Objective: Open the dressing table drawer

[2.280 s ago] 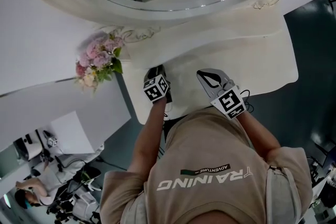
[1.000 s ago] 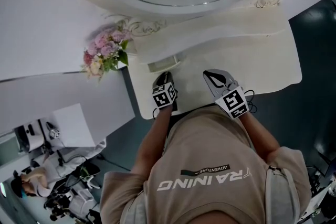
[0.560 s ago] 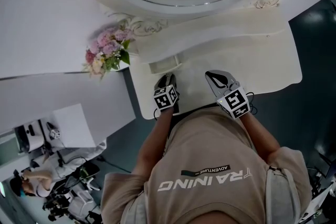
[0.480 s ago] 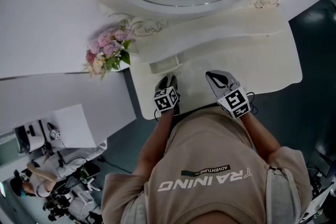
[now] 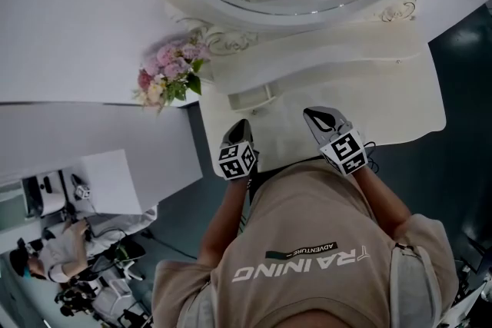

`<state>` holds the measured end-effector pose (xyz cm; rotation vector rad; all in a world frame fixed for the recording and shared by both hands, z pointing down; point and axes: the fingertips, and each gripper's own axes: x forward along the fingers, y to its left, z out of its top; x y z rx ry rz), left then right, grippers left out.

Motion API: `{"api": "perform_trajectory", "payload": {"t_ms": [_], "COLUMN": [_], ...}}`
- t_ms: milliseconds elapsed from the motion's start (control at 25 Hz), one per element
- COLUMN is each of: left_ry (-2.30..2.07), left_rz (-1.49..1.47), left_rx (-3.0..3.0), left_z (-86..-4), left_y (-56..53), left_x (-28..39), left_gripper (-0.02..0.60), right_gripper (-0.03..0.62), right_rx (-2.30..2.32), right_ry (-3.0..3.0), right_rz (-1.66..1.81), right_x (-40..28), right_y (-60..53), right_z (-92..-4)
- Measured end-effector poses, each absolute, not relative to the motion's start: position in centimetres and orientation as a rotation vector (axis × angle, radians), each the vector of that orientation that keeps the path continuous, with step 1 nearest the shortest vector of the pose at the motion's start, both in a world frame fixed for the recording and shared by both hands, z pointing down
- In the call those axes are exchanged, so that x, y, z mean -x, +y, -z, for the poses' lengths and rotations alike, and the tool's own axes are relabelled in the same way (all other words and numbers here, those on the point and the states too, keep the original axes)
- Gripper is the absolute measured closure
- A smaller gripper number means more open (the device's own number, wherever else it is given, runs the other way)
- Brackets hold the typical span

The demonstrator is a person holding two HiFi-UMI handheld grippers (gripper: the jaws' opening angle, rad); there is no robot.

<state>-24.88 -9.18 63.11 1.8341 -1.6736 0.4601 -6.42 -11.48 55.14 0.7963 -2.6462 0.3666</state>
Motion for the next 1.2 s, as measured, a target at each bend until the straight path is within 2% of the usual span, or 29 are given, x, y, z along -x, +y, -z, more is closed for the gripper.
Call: {"api": "perform_trajectory", "payload": {"t_ms": [480,1200], "left_ry": [-1.681,-1.816], "left_rz": [-0.438,-0.238], "left_rx": [-2.148,-2.386], "left_z": [-52.1,-38.7], "left_y": [-11.6,-15.8], "left_x": [22.4,21.9], "left_gripper": [0.568,0.566], "right_gripper": [0.592,0.592], "right_rx": [-0.775,-0.869], "right_ry": [-2.724,-2.902], "right_rz": [-0.270,-0.046], "right_x": [9.1,9.9], "right_y": [-13.3,-18.2], "right_z": [-51.6,-39.8]}}
